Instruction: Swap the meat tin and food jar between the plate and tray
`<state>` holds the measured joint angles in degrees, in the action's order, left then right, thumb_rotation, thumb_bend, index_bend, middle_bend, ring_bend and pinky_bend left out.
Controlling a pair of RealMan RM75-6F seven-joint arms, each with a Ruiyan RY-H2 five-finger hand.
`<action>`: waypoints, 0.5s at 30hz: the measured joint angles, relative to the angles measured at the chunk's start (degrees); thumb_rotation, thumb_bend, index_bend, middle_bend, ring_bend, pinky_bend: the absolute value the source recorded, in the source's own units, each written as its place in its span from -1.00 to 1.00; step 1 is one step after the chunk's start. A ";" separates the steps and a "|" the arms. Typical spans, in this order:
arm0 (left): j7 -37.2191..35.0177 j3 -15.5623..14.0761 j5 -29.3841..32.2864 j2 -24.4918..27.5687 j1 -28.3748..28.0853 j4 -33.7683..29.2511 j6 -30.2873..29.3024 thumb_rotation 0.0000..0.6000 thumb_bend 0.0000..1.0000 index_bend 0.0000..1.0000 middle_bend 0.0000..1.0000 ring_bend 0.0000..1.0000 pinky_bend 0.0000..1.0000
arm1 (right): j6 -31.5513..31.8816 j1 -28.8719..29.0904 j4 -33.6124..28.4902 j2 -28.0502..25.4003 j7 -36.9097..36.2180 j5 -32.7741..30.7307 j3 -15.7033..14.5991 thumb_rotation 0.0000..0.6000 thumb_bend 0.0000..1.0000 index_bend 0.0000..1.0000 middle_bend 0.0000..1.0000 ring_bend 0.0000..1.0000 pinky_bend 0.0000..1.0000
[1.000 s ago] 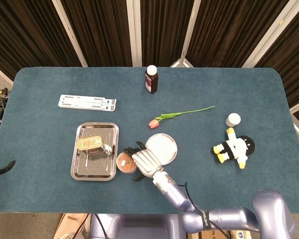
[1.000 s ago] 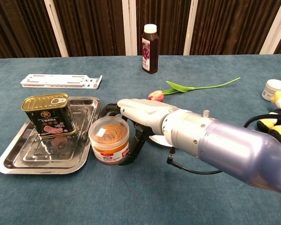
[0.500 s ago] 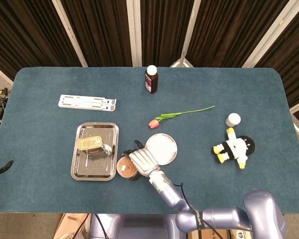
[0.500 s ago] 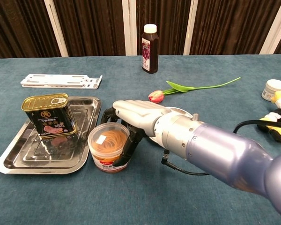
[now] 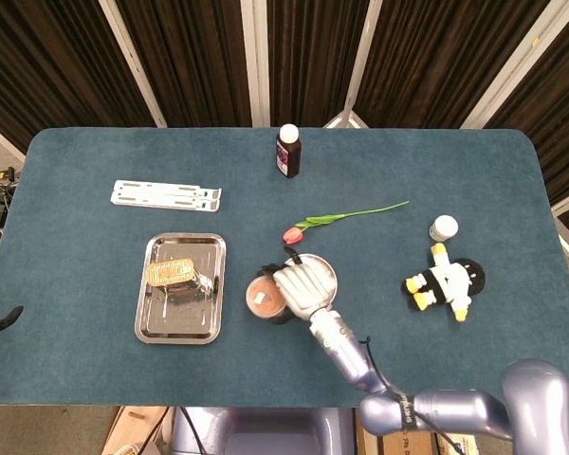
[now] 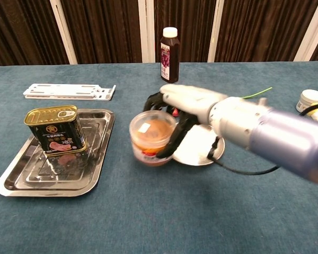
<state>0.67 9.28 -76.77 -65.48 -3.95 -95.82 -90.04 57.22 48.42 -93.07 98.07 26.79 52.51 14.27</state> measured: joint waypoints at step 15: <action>3.41 -0.03 -0.20 -1.68 -0.15 0.12 -0.55 1.00 -0.69 -0.57 -0.89 -1.00 -0.79 | -5.21 -2.70 3.74 -7.44 -6.79 -0.31 -2.30 1.00 -0.83 -0.43 -0.38 -0.48 -1.00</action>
<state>4.08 9.25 -76.97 -67.16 -4.10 -95.70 -90.59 52.01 45.72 -89.33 90.63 20.00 52.19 11.96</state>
